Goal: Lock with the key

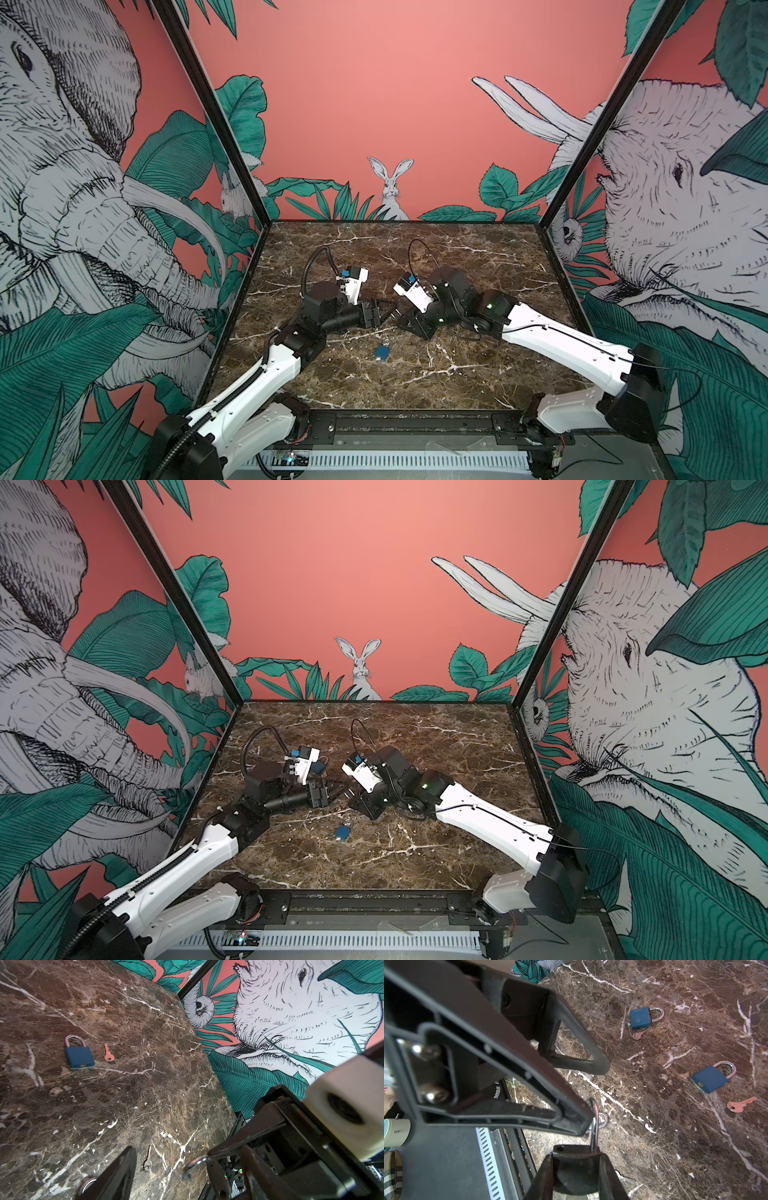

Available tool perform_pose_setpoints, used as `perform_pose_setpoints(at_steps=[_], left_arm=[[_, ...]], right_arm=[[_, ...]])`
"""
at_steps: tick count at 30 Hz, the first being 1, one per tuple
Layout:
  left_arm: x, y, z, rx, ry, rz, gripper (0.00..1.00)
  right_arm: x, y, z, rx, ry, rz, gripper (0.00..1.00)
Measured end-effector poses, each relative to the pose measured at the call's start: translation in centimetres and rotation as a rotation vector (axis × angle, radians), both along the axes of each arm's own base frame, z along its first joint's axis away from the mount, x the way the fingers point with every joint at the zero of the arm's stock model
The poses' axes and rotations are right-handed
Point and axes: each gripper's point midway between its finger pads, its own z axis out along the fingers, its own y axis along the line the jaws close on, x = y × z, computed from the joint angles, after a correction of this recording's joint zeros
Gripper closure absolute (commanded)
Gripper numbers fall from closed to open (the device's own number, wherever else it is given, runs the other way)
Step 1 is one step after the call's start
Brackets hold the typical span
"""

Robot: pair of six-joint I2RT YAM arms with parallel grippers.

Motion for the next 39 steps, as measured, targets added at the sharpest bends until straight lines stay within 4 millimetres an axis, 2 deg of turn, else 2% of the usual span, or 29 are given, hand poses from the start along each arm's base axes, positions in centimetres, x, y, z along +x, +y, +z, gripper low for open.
perform_pose_setpoints(at_steps=[16,29,39], left_arm=[[-0.6,-0.9,0.6,-0.044,-0.007,-0.069,0.5],[-0.5,-0.8,0.7,-0.043,-0.008,-0.058,0.6],[0.0,-0.5,0.4,-0.029,-0.007,-0.023,0.73]], right_arm=[[0.5,0.7,0.9,0.054,0.0,-0.003,1.0],[1.1,1.0,0.5,0.059,0.008,-0.017,1.0],[1.1,1.0,0.6,0.063,0.013,-0.018,1.0]])
